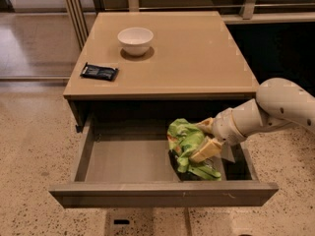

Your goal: Pick green rice chip bag from top drawer and place on counter

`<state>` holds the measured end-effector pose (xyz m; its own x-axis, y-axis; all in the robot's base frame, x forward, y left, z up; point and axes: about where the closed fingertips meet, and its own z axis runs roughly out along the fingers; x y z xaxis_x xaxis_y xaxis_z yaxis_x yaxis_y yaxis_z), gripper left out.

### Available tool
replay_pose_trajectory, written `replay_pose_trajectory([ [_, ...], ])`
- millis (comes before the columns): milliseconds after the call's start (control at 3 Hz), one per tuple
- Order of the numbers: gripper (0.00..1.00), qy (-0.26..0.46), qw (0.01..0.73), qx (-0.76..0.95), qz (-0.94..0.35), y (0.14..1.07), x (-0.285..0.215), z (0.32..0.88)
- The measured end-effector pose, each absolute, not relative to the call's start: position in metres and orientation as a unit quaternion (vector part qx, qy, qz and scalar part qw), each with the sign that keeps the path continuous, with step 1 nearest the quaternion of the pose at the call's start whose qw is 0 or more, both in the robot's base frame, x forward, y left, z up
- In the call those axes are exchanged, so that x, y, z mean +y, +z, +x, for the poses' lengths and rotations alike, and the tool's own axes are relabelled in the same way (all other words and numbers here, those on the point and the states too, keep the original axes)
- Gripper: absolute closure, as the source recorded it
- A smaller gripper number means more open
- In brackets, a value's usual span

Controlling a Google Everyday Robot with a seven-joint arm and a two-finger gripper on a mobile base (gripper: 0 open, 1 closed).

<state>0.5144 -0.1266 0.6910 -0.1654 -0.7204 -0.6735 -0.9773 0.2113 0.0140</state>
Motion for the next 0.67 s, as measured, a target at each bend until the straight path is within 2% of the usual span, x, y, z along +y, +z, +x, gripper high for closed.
replay_pose_trajectory([
  [333, 1.00, 0.226, 0.281, 0.727, -0.585, 0.735, -0.123, 0.518],
  [667, 1.00, 0.197, 0.299, 0.724, -0.590, 0.819, -0.124, 0.529],
])
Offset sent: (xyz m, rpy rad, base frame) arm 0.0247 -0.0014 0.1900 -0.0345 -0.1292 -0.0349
